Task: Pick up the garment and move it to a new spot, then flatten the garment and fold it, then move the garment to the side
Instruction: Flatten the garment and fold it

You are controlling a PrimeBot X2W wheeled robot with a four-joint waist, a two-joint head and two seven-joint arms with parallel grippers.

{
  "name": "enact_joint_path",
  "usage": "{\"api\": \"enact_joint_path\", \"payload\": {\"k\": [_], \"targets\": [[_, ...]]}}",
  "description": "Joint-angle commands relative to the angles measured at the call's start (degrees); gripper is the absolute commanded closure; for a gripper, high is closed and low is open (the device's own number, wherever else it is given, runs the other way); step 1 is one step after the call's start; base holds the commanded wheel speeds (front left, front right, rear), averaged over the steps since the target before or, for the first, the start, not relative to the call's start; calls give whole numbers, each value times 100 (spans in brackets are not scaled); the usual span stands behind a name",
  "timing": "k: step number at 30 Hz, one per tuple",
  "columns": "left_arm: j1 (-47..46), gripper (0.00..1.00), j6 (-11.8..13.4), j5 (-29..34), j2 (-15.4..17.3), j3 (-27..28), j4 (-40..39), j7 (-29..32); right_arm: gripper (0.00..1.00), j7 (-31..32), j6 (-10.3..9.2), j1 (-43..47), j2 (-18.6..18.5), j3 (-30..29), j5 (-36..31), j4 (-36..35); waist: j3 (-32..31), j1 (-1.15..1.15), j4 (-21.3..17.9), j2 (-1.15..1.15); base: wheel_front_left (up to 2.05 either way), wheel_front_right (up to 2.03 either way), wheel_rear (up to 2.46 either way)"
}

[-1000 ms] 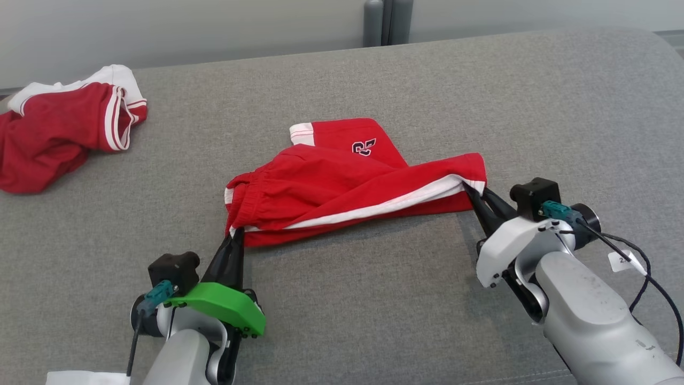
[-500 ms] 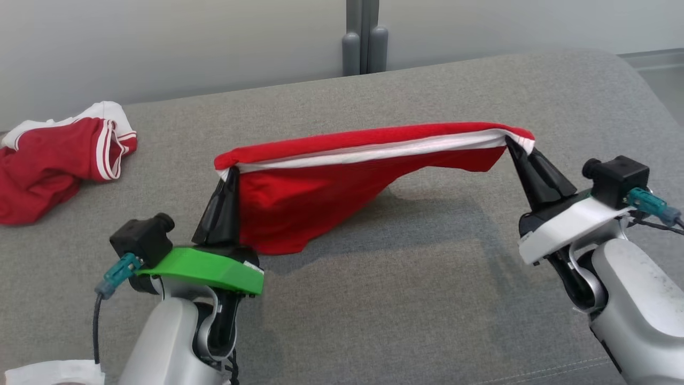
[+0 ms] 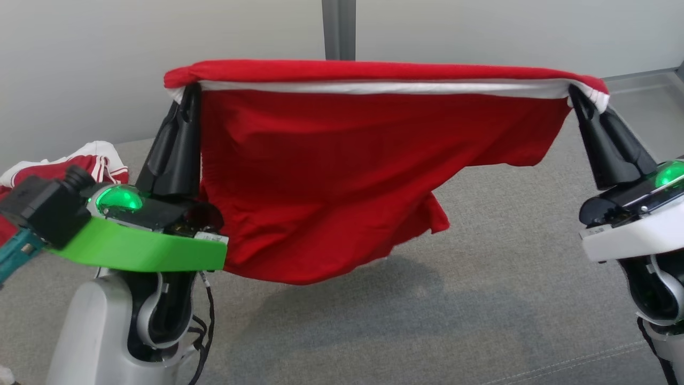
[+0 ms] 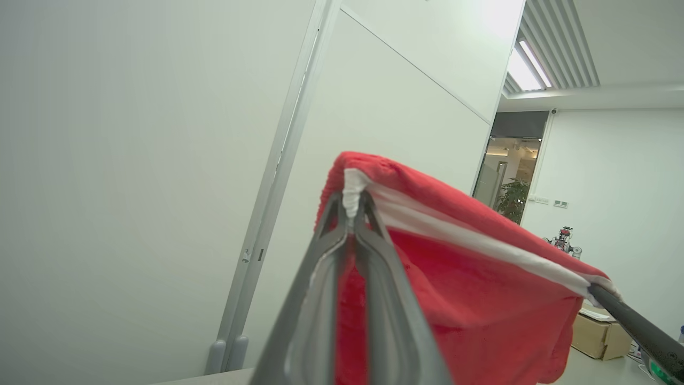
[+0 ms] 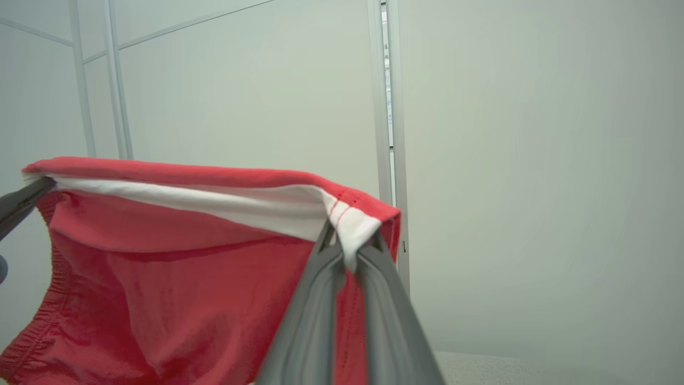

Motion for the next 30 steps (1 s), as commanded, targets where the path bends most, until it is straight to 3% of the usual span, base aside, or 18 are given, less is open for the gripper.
{"api": "enact_joint_path", "payload": {"k": [1,7,13,22,26,30], "targets": [[-150,100,49,-23,72,45,-150,87,100,90,-1,93,39,-121,22,-176,-26,0,-40,0,0,0,0],[-530,100,184,-56,300,32,-444,664,100,591,-1,100,217,-675,-49,-823,42,0,-83,0,0,0,0],[-1197,100,110,-195,343,-112,340,1146,100,895,-1,-372,393,-498,52,-369,353,0,-139,0,0,0,0],[-3036,100,12,80,547,-302,2238,1730,100,689,0,-2467,698,277,67,1604,1173,0,-527,0,0,0,0],[-4239,100,66,466,698,-347,3265,1703,100,155,-1,-3817,1073,462,-197,2905,1591,0,-778,0,0,0,0],[-5247,100,73,944,862,-416,4093,1271,100,-642,-1,-4925,1406,377,-527,4031,1909,0,-950,0,0,0,0]]}}
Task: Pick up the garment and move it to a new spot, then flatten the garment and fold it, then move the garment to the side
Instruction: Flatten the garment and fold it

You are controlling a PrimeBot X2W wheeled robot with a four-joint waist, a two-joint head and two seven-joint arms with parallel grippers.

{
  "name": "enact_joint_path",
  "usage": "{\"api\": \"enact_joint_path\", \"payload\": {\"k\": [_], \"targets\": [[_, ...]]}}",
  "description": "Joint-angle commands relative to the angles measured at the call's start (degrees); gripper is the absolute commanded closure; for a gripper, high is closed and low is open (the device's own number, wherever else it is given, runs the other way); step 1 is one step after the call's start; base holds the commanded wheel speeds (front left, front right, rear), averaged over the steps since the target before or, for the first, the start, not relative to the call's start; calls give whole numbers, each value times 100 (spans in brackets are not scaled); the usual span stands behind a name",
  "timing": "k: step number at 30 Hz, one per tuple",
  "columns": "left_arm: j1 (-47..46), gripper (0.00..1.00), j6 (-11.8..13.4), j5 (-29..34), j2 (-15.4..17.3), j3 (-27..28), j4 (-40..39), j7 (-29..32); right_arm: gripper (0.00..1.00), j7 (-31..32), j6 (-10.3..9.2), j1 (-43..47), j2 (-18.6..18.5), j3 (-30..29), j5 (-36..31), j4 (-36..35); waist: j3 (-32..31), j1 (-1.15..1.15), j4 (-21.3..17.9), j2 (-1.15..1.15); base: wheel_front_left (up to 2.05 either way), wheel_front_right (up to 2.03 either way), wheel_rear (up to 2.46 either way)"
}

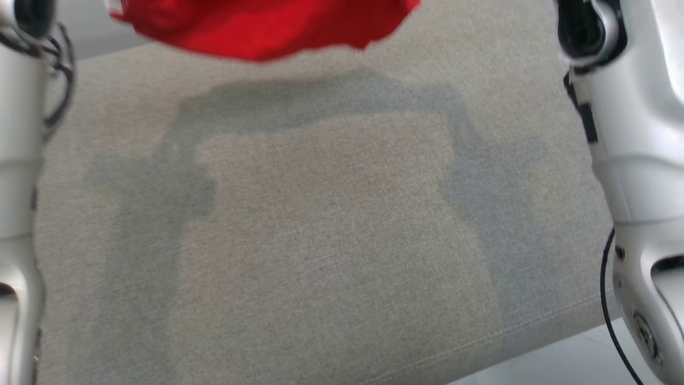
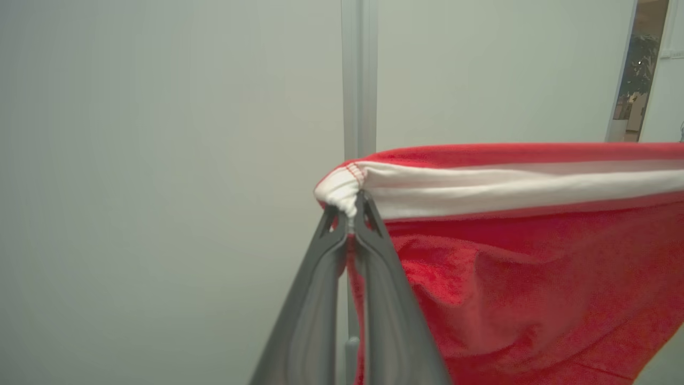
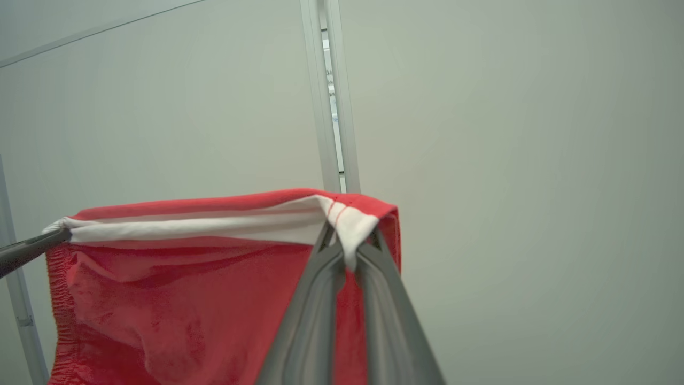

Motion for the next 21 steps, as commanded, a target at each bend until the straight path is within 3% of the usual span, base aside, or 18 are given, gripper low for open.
{"api": "enact_joint_path", "payload": {"k": [1,5,10,15,21], "targets": [[-320,100,0,198,133,-21,192,-219,100,-306,-2,-315,36,-93,-147,279,558,0,-410,0,0,0,0],[-914,100,-77,500,287,-90,702,-899,100,-713,-6,-846,209,-225,-395,877,917,0,-465,0,0,0,0],[-864,100,-206,368,230,-113,1336,-1295,100,-780,-5,-555,314,165,-280,1215,1364,0,-418,0,0,0,0],[-436,100,-330,80,194,-179,1782,-1578,100,-785,-5,190,269,668,47,943,1709,0,-339,0,0,0,0],[53,100,-377,-373,295,-255,1676,-1826,100,-786,-5,914,97,946,435,386,1661,0,-266,0,0,0,0]]}}
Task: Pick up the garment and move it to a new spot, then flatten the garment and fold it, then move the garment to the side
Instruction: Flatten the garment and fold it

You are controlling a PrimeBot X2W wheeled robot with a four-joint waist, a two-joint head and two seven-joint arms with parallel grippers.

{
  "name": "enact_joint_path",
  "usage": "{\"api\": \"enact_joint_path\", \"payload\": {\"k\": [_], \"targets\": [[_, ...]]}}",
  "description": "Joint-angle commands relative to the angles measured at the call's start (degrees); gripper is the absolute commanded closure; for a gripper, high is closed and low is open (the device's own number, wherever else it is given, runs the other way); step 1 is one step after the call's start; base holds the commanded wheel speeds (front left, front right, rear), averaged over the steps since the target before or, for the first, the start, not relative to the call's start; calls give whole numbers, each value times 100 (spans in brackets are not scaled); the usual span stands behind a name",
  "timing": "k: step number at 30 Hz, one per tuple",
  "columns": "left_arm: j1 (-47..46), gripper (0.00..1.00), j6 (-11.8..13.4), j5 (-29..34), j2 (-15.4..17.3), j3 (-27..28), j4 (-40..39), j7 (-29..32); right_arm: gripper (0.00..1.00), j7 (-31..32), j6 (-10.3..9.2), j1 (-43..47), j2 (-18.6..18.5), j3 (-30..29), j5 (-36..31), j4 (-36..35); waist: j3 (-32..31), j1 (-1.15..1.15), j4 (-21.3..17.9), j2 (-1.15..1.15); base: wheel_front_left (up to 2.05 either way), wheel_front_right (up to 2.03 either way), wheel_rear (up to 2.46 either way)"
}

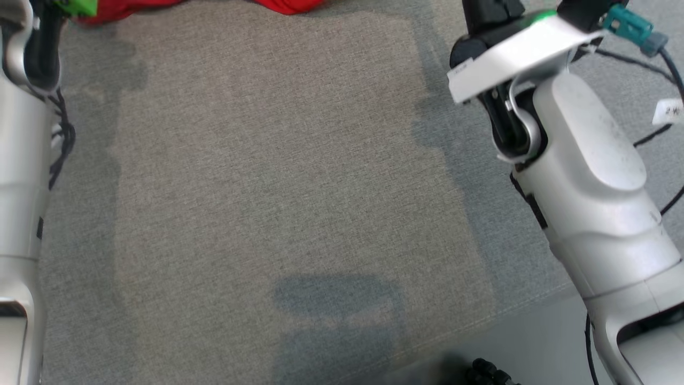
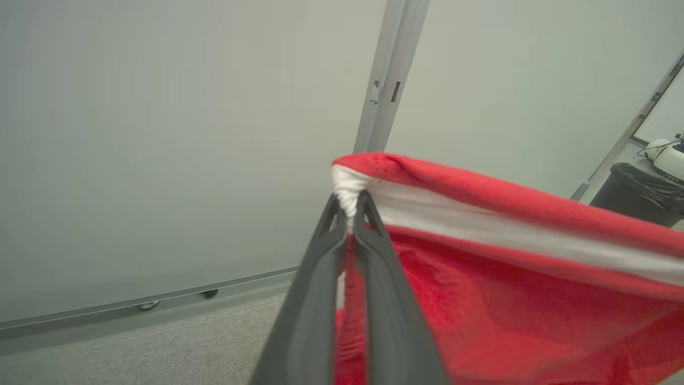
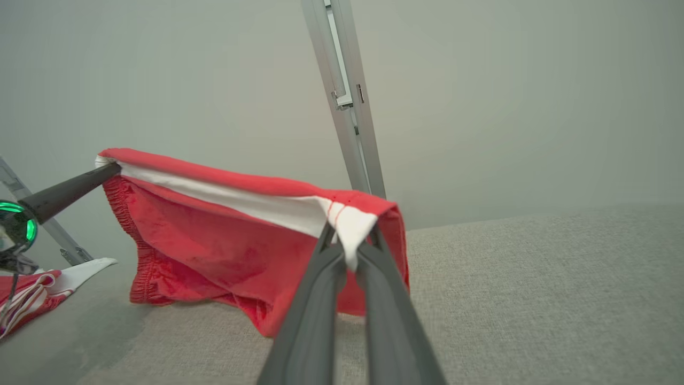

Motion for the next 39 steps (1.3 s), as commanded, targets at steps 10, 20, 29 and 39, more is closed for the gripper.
{"api": "enact_joint_path", "payload": {"k": [10,20,29,39], "targets": [[1851,100,-17,-1015,534,-312,-1655,-366,100,-20,-9,1486,-398,-8,133,-1112,-428,-1,305,0,0,0,0],[4404,100,486,-1352,479,-110,-3178,-737,100,-20,-10,2823,-700,-324,-122,-1646,-949,-1,687,0,0,0,0],[6021,100,798,-1233,-69,26,-3683,-866,100,-22,-16,4325,-698,-912,-282,-2103,-1507,-1,933,0,0,0,0],[7084,100,691,-749,-670,413,-4029,-875,100,-23,-17,5672,-511,-1235,-387,-2619,-2138,-1,852,0,0,0,0]]}}
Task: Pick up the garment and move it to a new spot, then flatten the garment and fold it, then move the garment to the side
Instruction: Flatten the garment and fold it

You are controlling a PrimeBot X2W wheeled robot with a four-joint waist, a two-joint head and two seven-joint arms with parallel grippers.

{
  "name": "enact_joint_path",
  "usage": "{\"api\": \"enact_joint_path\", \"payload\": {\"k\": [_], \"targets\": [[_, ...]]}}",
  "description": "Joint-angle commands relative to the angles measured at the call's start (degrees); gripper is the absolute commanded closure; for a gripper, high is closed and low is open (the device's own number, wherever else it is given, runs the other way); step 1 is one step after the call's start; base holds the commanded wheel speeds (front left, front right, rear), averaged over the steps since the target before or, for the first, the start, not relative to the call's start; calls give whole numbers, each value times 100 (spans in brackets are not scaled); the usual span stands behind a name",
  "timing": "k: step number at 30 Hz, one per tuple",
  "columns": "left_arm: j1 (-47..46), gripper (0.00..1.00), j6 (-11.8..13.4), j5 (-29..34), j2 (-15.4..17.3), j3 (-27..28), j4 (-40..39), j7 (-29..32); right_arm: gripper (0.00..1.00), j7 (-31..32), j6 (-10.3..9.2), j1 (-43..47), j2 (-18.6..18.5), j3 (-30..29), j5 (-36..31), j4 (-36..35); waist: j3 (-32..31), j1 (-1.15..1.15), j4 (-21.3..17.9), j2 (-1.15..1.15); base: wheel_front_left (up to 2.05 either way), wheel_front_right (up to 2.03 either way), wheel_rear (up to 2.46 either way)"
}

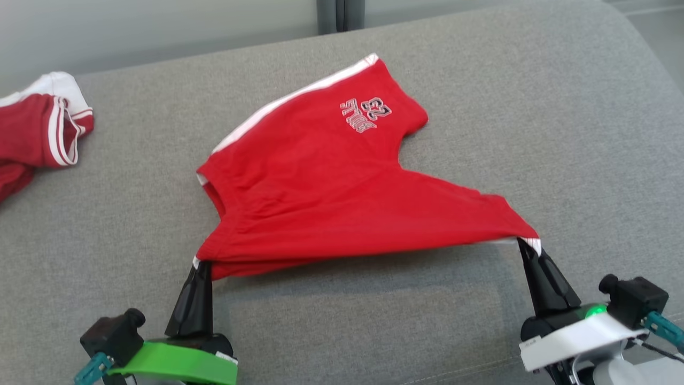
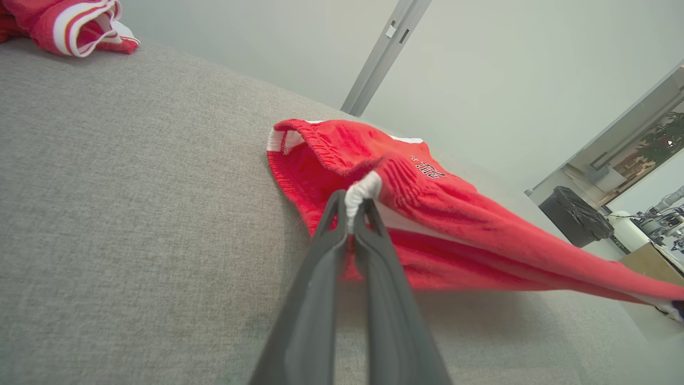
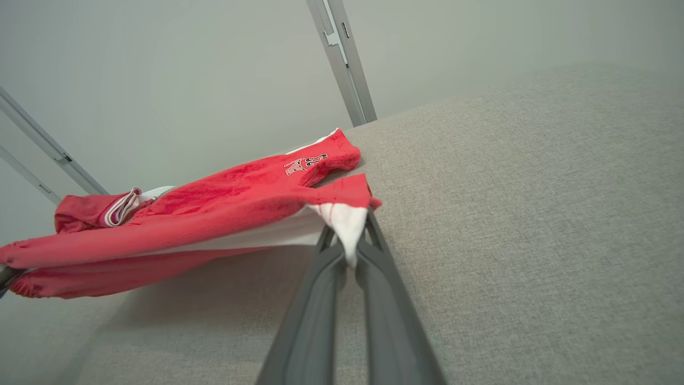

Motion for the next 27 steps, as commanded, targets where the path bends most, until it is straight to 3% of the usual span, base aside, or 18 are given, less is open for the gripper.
{"api": "enact_joint_path", "payload": {"k": [1,17,27], "targets": [[164,100,24,46,33,147,-42,-62,100,-25,-27,162,-33,-130,-17,-48,-256,0,-37,0,0,0,0],[1215,100,95,220,90,316,-824,48,100,532,-29,1274,115,-458,-134,-1083,-720,0,-11,0,0,0,0],[844,100,-118,37,-140,-29,-417,346,100,814,-20,897,93,-301,43,-574,-645,0,46,0,0,0,0]]}}
